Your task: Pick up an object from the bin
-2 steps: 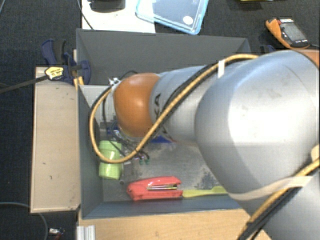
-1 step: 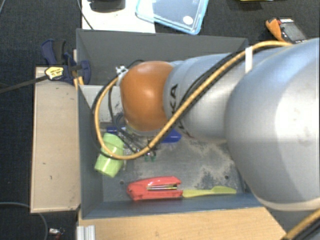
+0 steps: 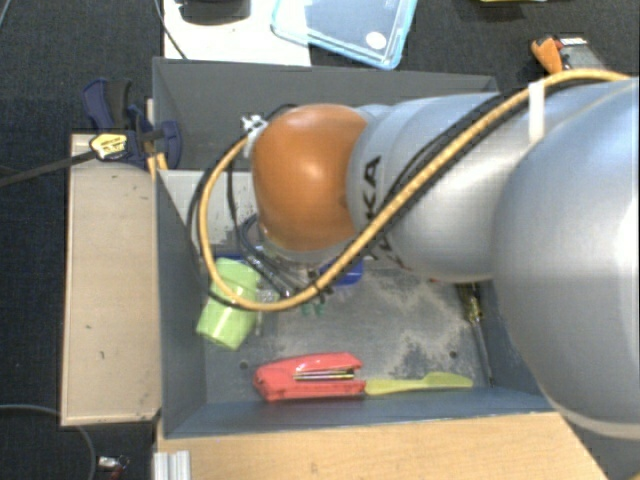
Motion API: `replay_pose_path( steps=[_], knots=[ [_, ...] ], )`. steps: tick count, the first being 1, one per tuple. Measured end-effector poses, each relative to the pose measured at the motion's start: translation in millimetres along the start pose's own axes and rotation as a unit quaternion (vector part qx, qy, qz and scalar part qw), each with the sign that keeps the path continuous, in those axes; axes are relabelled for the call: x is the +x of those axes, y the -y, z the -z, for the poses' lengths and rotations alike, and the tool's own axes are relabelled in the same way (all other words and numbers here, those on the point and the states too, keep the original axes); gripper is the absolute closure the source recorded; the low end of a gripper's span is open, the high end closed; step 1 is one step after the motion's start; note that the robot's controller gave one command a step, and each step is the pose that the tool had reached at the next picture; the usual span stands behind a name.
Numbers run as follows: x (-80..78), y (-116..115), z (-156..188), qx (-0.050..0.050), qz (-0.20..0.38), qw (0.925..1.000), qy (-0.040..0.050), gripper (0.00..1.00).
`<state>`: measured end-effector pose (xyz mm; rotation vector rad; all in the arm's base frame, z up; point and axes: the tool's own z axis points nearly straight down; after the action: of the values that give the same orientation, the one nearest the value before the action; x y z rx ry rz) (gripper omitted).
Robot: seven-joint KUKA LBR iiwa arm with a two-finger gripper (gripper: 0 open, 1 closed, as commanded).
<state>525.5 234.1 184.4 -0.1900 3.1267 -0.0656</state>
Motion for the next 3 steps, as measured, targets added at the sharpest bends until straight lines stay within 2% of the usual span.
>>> replay_pose_path(
  steps=[1, 2, 3],
  knots=[
    [-16.6, 4.6, 12.0, -0.001, 0.002, 1.0, 0.0051, 1.0],
    [-31.4, -14.0, -57.4, -0.001, -0.013, 0.9999, 0.005, 1.0],
    [-19.1, -7.0, -101.8, 0.012, 0.048, 0.9987, 0.0069, 1.0]
  ],
)
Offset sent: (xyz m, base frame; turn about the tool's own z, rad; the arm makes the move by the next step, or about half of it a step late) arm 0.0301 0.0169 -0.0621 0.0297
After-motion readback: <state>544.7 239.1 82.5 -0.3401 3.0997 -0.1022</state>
